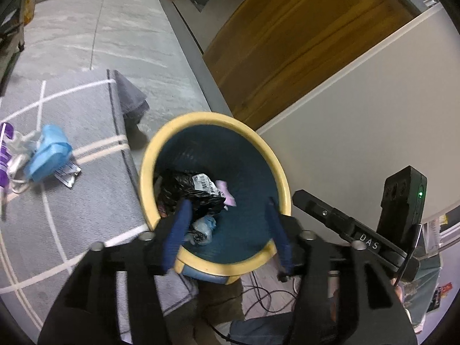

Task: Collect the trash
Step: 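Carry black bag and pink packet over the bin and open both tools, then move both tools back to the rug and grasp the purple spray bottle with the left tool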

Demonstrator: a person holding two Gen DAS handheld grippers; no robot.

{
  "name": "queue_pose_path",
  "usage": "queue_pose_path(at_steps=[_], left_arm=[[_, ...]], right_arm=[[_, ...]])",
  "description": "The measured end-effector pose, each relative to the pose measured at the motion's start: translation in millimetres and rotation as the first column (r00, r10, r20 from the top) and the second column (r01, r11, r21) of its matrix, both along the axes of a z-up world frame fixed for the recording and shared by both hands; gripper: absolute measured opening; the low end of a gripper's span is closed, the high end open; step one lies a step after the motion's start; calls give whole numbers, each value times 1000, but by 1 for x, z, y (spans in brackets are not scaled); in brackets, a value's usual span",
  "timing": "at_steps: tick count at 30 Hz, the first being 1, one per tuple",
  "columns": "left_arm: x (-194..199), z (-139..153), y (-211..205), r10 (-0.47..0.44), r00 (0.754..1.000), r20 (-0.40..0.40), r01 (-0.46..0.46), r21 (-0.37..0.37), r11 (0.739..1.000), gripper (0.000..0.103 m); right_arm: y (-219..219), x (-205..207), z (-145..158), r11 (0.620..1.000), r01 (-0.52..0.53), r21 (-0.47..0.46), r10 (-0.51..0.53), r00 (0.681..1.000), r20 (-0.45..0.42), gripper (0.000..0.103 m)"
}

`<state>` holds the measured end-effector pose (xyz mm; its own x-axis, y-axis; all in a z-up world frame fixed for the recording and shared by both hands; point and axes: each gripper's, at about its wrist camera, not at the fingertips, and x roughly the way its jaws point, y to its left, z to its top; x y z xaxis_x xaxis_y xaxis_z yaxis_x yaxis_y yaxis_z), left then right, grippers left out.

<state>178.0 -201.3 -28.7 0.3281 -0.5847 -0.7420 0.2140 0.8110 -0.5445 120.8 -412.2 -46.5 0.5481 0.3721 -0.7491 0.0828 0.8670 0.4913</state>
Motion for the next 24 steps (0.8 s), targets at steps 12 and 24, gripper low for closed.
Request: queue_pose_path(at_steps=[12, 24], left_arm=[[-2, 10, 22, 56, 998, 0, -56, -28, 998, 95], [-12, 20, 45, 72, 997, 12, -72, -8, 997, 97]], right_arm=[[-6, -2, 3, 997, 69, -28, -68, 998, 14, 92], [-2, 5, 1, 995, 93, -20, -93, 996, -15, 95]])
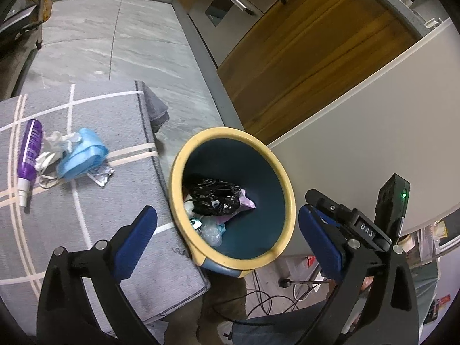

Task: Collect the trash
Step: 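Move both tools back to the rug and grasp the purple spray bottle with the left tool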

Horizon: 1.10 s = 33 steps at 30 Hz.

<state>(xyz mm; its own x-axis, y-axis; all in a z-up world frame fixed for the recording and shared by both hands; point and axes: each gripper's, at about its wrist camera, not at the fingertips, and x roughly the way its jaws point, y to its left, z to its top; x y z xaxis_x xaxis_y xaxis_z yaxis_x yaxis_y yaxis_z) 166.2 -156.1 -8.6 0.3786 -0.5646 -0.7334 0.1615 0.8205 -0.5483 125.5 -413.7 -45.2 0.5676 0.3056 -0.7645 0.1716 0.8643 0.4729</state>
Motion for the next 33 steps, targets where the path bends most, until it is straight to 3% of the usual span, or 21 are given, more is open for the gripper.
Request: queue_pose_path(at_steps=[6, 18, 24, 33], left_arm=[[-3, 11, 32, 39, 999, 24, -39, 10, 999, 97], [-7, 14, 135, 232, 972, 26, -233, 20, 972, 97], [-6, 1, 177, 290, 957, 14, -290, 88, 953, 97], [18, -18, 200, 264, 964, -26, -253, 214, 944, 97]], right_arm=[[15, 7, 2, 1000, -23, 20, 23, 1000, 4, 95], [70, 19, 16, 994, -112, 13, 112, 993, 27, 95], [97, 29, 19, 987, -162, 15, 161, 987, 23, 95], [160, 48, 29, 963, -268, 2, 268, 963, 26, 95]])
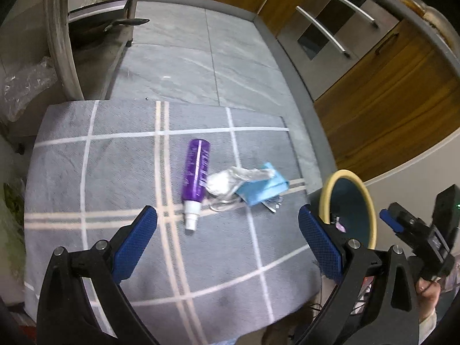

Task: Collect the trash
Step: 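Move both tools back to the rug and grasp the purple spray bottle with the left tool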

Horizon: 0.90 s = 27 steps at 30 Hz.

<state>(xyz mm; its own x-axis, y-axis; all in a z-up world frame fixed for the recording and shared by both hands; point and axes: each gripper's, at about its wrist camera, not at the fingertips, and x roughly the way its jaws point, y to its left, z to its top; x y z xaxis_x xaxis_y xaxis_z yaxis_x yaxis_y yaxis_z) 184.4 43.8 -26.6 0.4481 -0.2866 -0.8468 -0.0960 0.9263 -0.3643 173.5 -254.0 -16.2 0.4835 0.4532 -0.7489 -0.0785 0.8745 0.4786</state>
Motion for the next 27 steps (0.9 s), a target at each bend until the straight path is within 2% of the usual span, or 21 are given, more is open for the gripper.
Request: queue_pose_path(at_steps=[5, 10, 17, 27], left_arm=[[22, -17, 9, -10, 1000, -29, 12, 58, 998, 96], [47, -45, 13, -13, 997, -78, 22, 113, 993, 91], [75, -72, 9, -31, 992, -120, 47, 132, 990, 88], [92, -108, -4, -68, 981, -183, 102, 180, 978, 65]], right_arm=[[33, 8, 2, 998, -60, 8, 60, 998, 0, 95], [65, 11, -3, 994, -110, 14, 111, 994, -19, 95], [90, 19, -12, 987, -159, -5, 158, 987, -33, 95], [108, 35, -28, 985, -172, 30, 174, 983, -67, 95]])
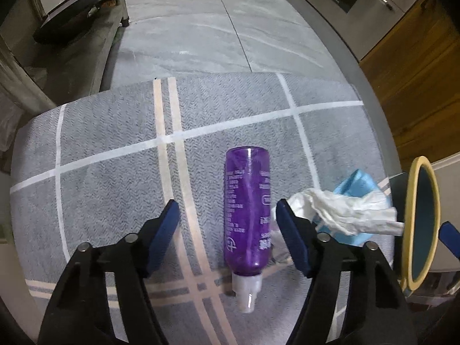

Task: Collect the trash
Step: 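Move both tools back to the rug and grasp the purple spray bottle with the left tool, then hold the purple bottle with the left tool while the right tool grasps the white tissue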

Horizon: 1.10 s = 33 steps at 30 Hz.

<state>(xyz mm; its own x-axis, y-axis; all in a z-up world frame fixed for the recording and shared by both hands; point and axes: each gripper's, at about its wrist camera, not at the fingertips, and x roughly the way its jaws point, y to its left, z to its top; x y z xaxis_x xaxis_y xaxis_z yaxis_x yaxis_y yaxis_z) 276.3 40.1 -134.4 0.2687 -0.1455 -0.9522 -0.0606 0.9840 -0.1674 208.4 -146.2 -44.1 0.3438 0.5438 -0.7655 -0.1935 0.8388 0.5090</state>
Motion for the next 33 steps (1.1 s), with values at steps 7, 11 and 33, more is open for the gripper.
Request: queue_pose_path(at_steps=[7, 11, 33], left_arm=[[-5, -1, 13, 6, 1000, 6, -6, -31, 1000, 47], [-15, -1, 31, 46, 999, 2, -46, -51, 998, 35], [-47, 2, 71, 105, 994, 0, -105, -59, 993, 32]], right_arm=[[13, 12, -10, 1000, -6, 3, 6, 1000, -16, 95], [32, 18, -10, 996, -36, -76, 39, 999, 35, 95], [89, 22, -43, 898, -167, -408, 252, 954, 165, 22]])
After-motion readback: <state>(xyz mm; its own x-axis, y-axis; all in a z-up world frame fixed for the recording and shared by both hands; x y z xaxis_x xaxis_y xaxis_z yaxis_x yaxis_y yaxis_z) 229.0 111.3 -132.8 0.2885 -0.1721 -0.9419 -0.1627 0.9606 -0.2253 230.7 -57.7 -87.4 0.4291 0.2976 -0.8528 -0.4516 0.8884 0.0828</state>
